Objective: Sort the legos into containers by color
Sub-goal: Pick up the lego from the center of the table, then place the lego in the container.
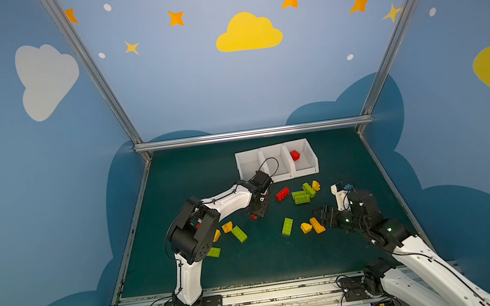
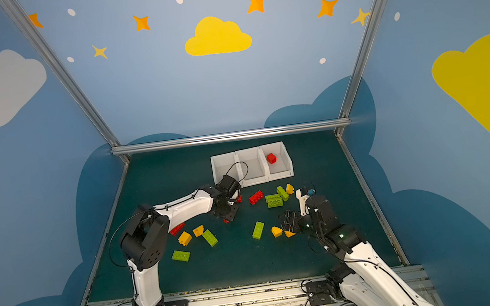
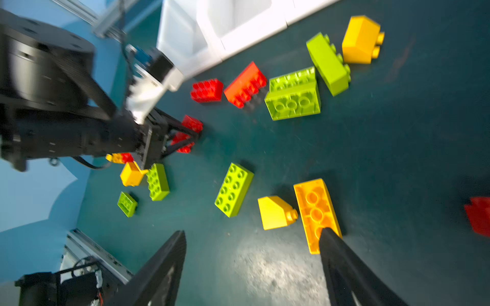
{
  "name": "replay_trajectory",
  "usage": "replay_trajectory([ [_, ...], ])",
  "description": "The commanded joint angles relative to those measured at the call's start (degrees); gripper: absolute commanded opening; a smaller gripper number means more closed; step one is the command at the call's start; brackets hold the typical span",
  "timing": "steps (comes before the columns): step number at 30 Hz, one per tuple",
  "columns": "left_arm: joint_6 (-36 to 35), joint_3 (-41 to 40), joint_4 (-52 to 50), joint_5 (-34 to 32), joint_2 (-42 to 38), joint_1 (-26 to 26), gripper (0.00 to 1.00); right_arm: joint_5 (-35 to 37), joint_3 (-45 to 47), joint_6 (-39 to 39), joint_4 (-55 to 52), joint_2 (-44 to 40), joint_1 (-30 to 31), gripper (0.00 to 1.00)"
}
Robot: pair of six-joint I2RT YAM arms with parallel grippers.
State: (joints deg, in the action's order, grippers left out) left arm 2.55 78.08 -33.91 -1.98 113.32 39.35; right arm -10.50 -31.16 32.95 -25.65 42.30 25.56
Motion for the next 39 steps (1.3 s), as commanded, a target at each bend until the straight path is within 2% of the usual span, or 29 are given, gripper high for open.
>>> replay_trajectory([
  [1,4.15,1.35,-2.19,1.61,-3.75,0.25,0.17,-2.33,-3.44,-1.13,-3.84,1.46,-0.25,0.77],
  [5,7.42,5.10,-6.31,3.13,-5.01,0.80,0.17,-5.72,-3.20,0.69,-3.01,1.86,-0.38,0.75],
  [7,6.74,10.13,-10.54,6.93,-4.14,0.94,0.17,-8.55,-3.96,1.73,-3.35,1.96,-0.40,0.73],
  [10,6.88,18.35,-13.97,7.27,-2.36,0.90,0.18,-12.77,-5.17,2.72,-3.33,1.23,-0.34,0.73],
  [12,6.98,24.97,-14.21,7.84,0.18,0.83,0.18,-12.83,-6.61,2.44,-4.38,0.31,-0.38,0.73],
  [19,9.97,55.35,-16.53,11.28,17.27,0.37,0.19,-14.72,-10.34,1.23,-5.41,-1.54,-0.22,0.72],
  [24,10.82,73.23,-14.02,13.74,29.29,-0.20,0.20,-11.74,-11.28,-0.12,-6.99,-4.46,0.00,0.72],
  [29,15.54,75.82,-4.15,17.53,35.15,-1.89,0.21,-11.18,-10.25,-0.71,-5.64,-3.90,0.19,0.72],
  [33,22.43,75.88,5.46,18.34,39.16,-3.04,0.22,-9.53,-7.60,0.06,-0.88,-4.13,0.15,0.71],
  [39,31.45,77.45,19.76,19.63,46.17,-3.83,0.24,-9.55,-7.60,-0.70,0.67,-1.94,0.28,0.71],
])
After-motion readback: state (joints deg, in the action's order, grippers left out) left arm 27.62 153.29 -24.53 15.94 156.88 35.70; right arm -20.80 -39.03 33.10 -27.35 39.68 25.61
